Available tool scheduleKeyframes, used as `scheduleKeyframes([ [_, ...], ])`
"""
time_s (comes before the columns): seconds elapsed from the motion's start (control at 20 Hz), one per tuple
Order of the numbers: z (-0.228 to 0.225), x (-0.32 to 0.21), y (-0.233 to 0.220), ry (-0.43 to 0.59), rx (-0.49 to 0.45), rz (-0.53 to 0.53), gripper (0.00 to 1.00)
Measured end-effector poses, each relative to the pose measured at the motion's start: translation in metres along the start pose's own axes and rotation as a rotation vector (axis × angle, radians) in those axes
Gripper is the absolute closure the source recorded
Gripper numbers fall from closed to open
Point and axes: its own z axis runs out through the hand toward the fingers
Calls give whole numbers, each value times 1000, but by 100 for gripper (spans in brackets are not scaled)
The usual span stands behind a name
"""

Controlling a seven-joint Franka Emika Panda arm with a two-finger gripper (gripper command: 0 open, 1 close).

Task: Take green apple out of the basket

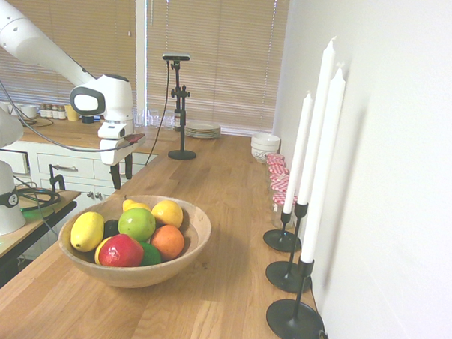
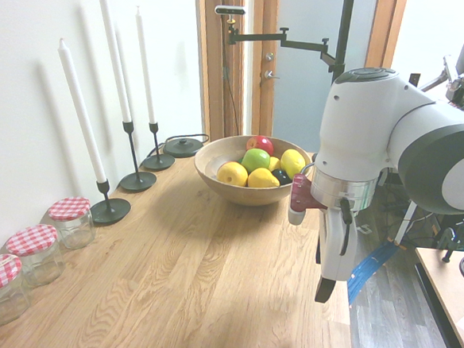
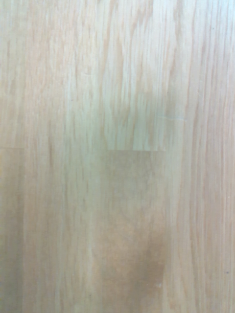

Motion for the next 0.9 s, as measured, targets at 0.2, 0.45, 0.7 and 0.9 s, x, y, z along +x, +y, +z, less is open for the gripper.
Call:
scheduleKeyframes([
  [0.2, -4, 3, -1, 5, 0, 0, 0],
  [0.45, -43, 32, -5, 42, 17, 30, 0],
  [0.7, -95, 75, 5, 83, 42, 76, 0],
  [0.9, -120, 107, 15, 102, 52, 104, 0],
])
